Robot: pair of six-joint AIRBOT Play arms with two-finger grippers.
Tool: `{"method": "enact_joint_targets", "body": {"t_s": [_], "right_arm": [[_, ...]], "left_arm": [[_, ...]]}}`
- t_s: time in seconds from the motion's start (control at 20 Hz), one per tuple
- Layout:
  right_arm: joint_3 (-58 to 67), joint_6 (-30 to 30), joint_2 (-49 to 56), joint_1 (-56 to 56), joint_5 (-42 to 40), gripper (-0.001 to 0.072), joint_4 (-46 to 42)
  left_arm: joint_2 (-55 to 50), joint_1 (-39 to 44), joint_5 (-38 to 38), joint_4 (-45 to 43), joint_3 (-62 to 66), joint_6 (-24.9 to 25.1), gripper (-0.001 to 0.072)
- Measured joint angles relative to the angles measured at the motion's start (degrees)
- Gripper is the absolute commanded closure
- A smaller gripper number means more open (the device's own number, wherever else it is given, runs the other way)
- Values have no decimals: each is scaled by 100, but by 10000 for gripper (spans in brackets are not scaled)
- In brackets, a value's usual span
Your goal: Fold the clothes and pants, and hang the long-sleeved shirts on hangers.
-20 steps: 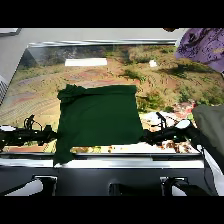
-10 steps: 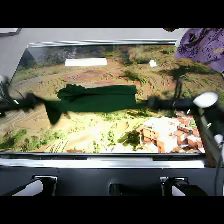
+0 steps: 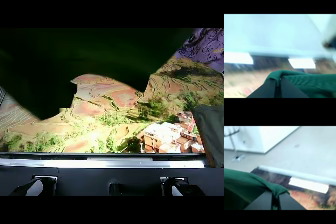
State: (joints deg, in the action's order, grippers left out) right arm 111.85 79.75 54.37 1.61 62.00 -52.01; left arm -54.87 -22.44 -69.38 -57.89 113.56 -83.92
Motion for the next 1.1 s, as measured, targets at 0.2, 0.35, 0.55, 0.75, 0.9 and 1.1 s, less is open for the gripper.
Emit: {"method": "enact_joint_targets", "body": {"t_s": [0.2, 0.35, 0.55, 0.75, 0.9, 1.1], "right_arm": [[339, 415, -400, -4, -26, 681, -544], [411, 592, -262, -7, 2, 681, -693], [426, 763, 610, -7, 415, 680, -798], [291, 885, 2146, -7, 986, 680, -846], [190, 927, 3469, -7, 1084, 680, -955], [146, 988, 4986, -4, 949, 680, -1036]], "left_arm": [[522, 2, 181, -796, 214, -411, 689], [507, 2, 221, -973, -13, -522, 688], [-66, 20, 94, -619, -782, -409, 688], [-1266, 251, 31, -289, -1720, 155, 688], [-2483, 514, 87, -216, -2083, 564, 689], [-3825, 780, 549, -181, -2234, 789, 688]]}}
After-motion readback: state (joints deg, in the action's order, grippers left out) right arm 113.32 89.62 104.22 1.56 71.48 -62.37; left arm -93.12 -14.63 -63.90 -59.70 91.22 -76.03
